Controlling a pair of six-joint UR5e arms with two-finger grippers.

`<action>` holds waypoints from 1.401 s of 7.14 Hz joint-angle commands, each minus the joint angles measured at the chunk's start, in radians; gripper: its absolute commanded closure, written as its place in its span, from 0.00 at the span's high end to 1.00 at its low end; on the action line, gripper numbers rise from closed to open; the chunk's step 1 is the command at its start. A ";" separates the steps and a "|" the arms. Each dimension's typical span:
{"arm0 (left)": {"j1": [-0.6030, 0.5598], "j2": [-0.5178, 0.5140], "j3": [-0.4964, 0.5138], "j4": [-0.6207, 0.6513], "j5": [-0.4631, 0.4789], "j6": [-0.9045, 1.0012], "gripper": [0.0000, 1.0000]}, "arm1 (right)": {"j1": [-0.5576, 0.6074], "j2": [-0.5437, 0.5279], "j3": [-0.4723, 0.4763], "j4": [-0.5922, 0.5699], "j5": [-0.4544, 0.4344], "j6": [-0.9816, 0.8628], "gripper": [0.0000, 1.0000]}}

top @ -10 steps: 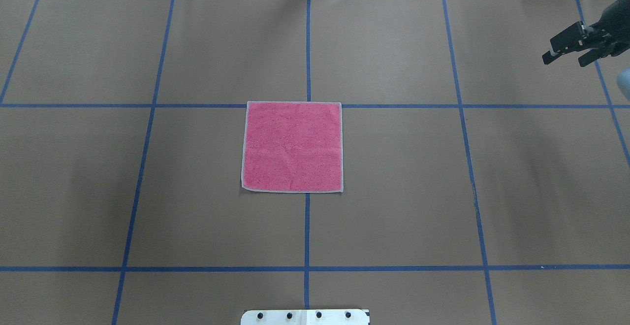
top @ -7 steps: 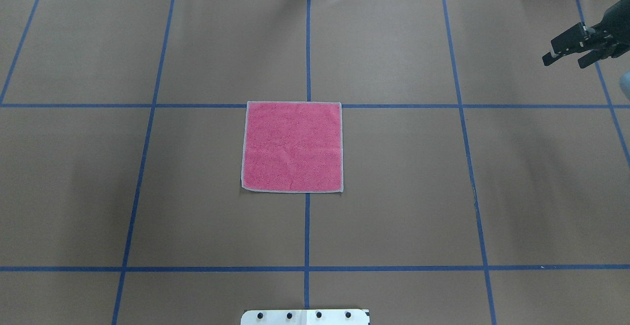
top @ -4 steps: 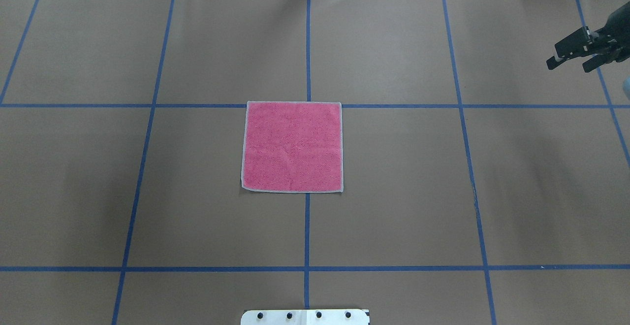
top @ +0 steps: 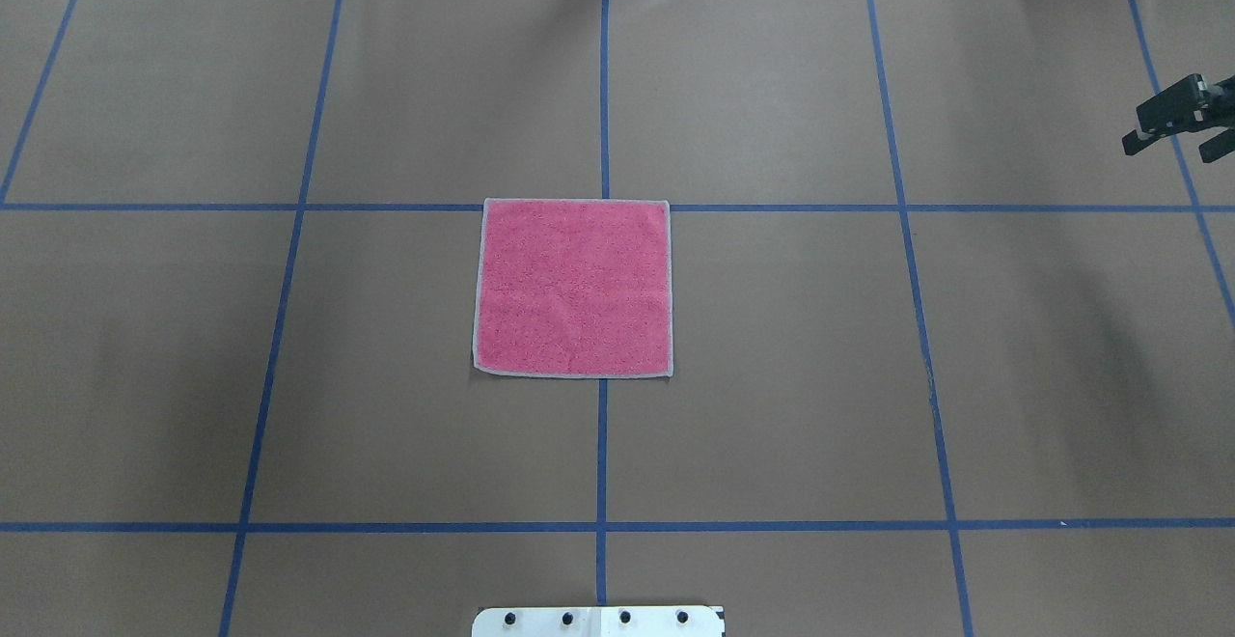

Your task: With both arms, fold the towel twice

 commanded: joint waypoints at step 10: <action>0.017 0.034 0.000 0.000 0.032 -0.145 1.00 | 0.039 -0.046 0.035 -0.175 -0.082 -0.032 1.00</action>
